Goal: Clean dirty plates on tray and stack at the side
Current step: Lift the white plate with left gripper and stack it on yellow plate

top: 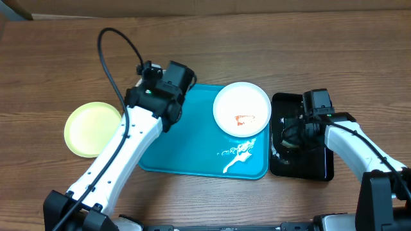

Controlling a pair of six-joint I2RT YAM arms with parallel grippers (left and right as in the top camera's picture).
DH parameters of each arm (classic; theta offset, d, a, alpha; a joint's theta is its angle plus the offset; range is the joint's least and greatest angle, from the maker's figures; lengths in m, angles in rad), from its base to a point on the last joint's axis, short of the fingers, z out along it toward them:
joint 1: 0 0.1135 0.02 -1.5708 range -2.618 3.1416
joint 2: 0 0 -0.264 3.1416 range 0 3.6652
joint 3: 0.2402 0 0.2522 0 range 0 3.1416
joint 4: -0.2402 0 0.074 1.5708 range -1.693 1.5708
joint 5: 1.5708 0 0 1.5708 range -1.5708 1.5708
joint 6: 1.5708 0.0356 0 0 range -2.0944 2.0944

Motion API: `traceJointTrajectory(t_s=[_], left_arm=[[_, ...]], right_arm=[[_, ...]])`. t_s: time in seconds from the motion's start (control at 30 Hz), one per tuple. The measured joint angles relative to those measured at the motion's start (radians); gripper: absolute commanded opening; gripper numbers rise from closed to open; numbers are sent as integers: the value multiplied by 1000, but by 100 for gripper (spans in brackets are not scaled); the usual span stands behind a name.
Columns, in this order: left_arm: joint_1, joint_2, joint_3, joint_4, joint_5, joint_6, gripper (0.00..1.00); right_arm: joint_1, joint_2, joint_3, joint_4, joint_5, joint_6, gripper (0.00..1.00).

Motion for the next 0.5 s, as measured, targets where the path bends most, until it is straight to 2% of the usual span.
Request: traceJointTrajectory(t_s=[0.4, 0.5], left_arm=[[-80, 0, 0, 0, -166, -26, 4], [-90, 0, 0, 0, -195, -31, 4]], right_arm=[[0, 0, 0, 0, 0, -2, 4], [0, 0, 21, -51, -1, -18, 4]])
